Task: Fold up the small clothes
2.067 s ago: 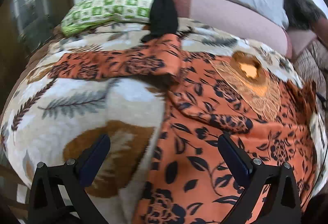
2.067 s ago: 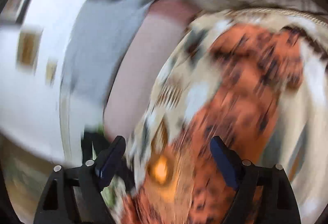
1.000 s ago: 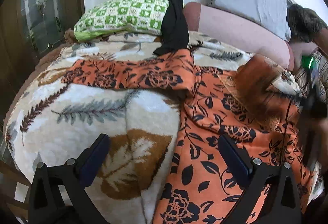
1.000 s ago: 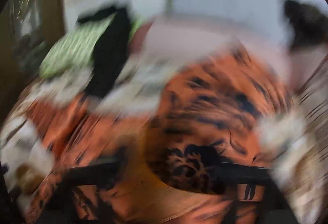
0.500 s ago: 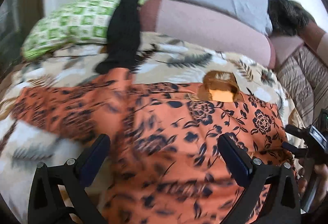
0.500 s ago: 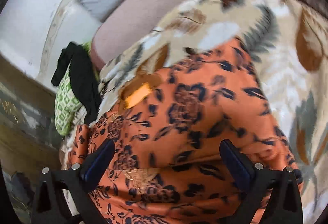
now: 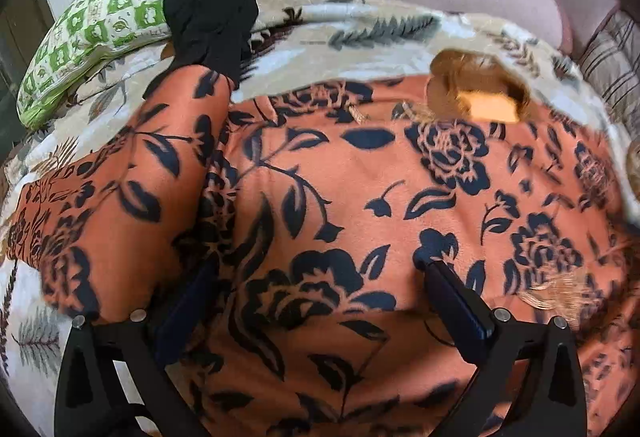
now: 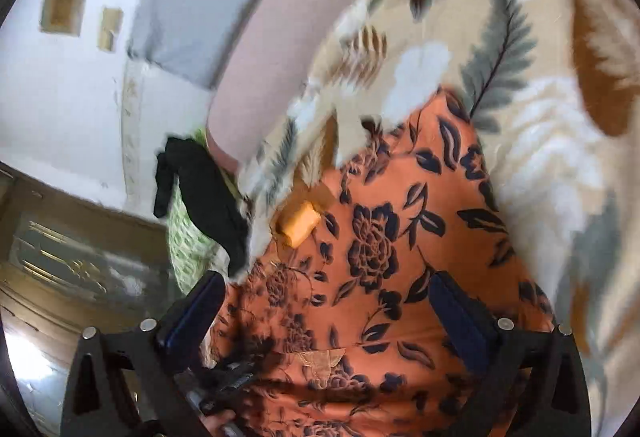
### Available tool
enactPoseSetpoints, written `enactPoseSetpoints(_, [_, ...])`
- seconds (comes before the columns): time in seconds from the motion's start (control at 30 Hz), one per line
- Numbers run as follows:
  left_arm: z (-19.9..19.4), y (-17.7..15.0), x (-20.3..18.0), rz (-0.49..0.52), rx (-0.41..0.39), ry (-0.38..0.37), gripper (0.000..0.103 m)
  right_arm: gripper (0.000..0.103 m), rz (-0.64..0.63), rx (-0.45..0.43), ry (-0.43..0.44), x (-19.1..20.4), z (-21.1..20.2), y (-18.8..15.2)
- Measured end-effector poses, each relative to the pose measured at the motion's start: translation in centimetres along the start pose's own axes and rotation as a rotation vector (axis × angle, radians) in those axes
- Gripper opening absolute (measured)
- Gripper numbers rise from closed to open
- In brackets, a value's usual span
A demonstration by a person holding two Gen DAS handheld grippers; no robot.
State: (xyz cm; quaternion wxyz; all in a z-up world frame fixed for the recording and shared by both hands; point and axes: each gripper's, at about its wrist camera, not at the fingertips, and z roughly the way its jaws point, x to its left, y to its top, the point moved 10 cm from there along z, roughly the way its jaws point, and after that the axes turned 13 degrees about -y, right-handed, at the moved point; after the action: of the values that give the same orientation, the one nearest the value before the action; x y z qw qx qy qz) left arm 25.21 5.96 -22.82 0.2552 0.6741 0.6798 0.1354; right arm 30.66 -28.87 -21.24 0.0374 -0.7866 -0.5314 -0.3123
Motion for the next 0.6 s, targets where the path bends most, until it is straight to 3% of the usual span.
enactPoseSetpoints(0.03, [-1.6, 0.1, 0.0, -0.013, -0.027, -0.035, 0.103, 0.096, 0.067, 0.011, -0.03, -1.7, 1.0, 0.1])
enactPoseSetpoints(0.07, [-3.7, 0.3, 0.4, -0.037, -0.077, -0.071, 0.103, 0.096, 0.12, -0.026, 0.019, -1.7, 0.2, 0.3])
enactPoseSetpoints(0.17, [-9.3, 0.1, 3.8, -0.15, -0.214, -0.143, 0.103, 0.097, -0.01, -0.142, -0.073, 0.3, -3.2, -0.5])
enactPoseSetpoints(0.3, [-13.4, -1.5, 12.3, -0.388, -0.357, -0.12, 0.103, 0.097, -0.185, -0.145, -0.064, 3.9, -4.8, -5.0])
enactPoseSetpoints(0.4, [-11.7, -5.0, 19.4, -0.574, -0.304, -0.066, 0.103, 0.097, -0.262, -0.113, -0.065, 4.8, -4.1, -8.9])
enactPoseSetpoints(0.43, [-10.1, -7.0, 21.5, -0.659, -0.246, -0.075, 0.103, 0.097, -0.278, -0.096, -0.078, 4.5, -3.5, -9.9])
enactPoseSetpoints(0.47, [-9.0, -8.1, 22.4, -0.711, -0.235, -0.144, 0.103, 0.097, -0.284, -0.07, -0.112, 4.3, -2.3, -10.8])
enactPoseSetpoints(0.53, [-10.1, -7.9, 22.5, -0.681, -0.325, -0.203, 0.103, 0.097, -0.272, -0.019, -0.138, 3.7, -0.7, -11.8])
enactPoseSetpoints(0.6, [-9.8, -7.8, 22.1, -0.641, -0.292, -0.228, 0.103, 0.097, -0.26, -0.011, -0.152, 3.2, -0.1, -11.9])
